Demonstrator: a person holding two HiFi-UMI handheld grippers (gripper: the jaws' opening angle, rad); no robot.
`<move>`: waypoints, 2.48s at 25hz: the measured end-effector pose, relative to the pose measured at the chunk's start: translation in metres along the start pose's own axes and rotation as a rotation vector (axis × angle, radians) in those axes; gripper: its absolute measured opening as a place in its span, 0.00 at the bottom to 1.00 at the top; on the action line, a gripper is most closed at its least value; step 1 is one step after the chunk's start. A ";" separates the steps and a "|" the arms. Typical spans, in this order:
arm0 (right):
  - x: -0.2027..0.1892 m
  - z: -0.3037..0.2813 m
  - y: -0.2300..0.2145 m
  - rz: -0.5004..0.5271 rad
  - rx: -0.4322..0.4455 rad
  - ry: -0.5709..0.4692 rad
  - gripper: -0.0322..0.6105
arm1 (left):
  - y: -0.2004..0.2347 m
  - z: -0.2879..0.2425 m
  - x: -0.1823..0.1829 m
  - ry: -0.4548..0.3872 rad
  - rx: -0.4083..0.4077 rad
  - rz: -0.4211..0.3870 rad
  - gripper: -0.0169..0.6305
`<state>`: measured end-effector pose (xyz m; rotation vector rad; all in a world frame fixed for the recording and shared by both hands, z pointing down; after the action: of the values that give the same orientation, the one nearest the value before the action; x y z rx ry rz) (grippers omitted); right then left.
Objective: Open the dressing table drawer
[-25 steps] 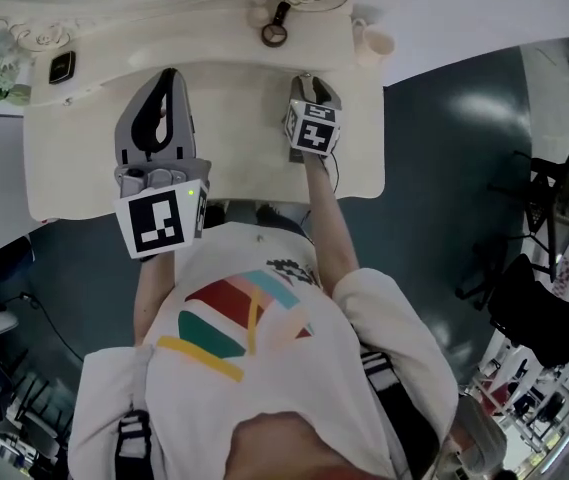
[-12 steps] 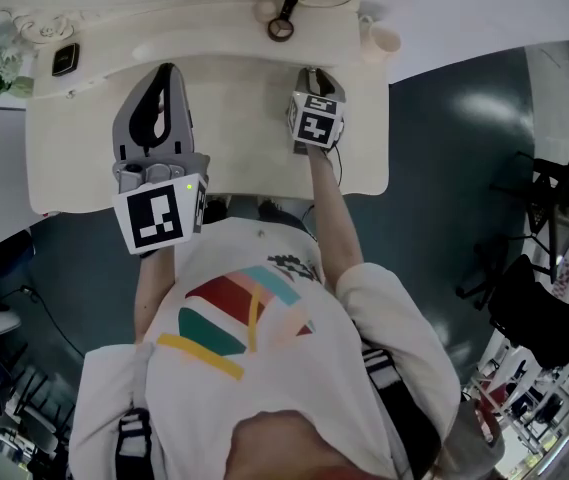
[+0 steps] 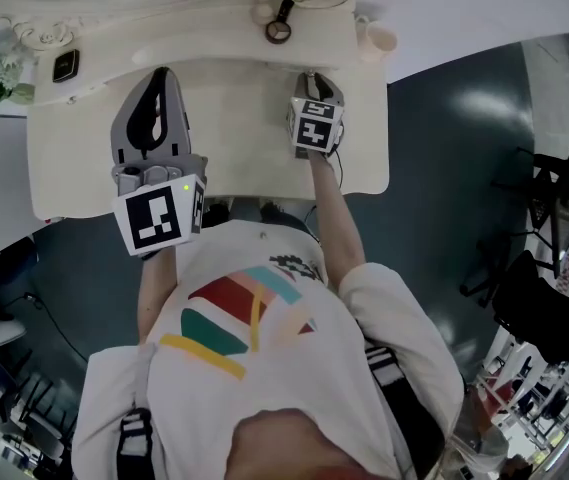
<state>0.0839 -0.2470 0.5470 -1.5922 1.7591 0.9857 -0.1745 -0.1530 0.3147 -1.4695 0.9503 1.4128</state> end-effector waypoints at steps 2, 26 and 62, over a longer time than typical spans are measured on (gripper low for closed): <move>-0.001 0.003 -0.001 -0.001 0.004 0.001 0.18 | 0.000 0.000 0.001 -0.003 -0.003 -0.001 0.04; -0.026 0.042 0.000 -0.012 0.010 0.009 0.18 | -0.009 0.002 0.002 -0.030 -0.046 0.010 0.04; -0.047 0.064 0.003 -0.040 -0.022 0.046 0.18 | -0.011 0.000 0.003 -0.031 -0.074 0.020 0.04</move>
<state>0.0825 -0.1672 0.5487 -1.6696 1.7460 0.9602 -0.1636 -0.1487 0.3129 -1.4916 0.9046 1.4948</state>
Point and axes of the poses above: the fingertips, and each gripper's own axes: z backward along the fingers, y to its left, x out of its top, the point moved 10 cm from there along z, backward along the fingers, and after that the axes turned 10 degrees about -x, right-handed, at the moved point
